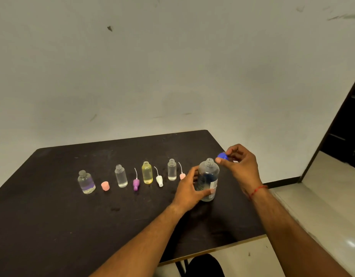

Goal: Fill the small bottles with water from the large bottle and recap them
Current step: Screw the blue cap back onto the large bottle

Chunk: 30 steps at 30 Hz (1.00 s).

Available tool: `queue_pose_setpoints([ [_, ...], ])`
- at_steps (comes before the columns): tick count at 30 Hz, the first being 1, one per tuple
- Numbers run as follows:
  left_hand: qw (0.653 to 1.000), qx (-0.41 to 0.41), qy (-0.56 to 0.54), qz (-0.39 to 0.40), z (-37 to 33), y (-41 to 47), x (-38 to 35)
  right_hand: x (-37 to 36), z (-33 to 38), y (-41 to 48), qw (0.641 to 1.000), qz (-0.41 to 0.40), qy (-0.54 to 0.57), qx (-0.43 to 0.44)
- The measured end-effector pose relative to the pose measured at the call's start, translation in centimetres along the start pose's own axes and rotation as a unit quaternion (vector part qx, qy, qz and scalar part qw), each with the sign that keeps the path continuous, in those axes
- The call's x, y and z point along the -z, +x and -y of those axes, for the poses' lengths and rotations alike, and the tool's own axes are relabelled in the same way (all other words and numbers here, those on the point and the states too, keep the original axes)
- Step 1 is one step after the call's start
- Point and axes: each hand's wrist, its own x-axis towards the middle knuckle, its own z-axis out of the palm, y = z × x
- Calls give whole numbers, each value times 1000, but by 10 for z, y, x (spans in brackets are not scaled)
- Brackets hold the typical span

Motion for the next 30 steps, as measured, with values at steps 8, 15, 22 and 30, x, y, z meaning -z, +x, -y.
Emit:
queue_pose_setpoints([
  [8, 1000, 2, 7, 9, -3, -1, 3, -22, -5, 4, 996, 84, 12, 5],
  [15, 1000, 2, 16, 10, -5, -2, 4, -22, -5, -2, 988, 78, -114, 74],
  [22, 1000, 2, 17, 6, -6, -4, 3, -30, 0, -3, 963, 28, -239, 120],
  [30, 1000, 3, 6, 5, -6, -4, 3, -23, 8, -7, 965, 106, -212, 113],
])
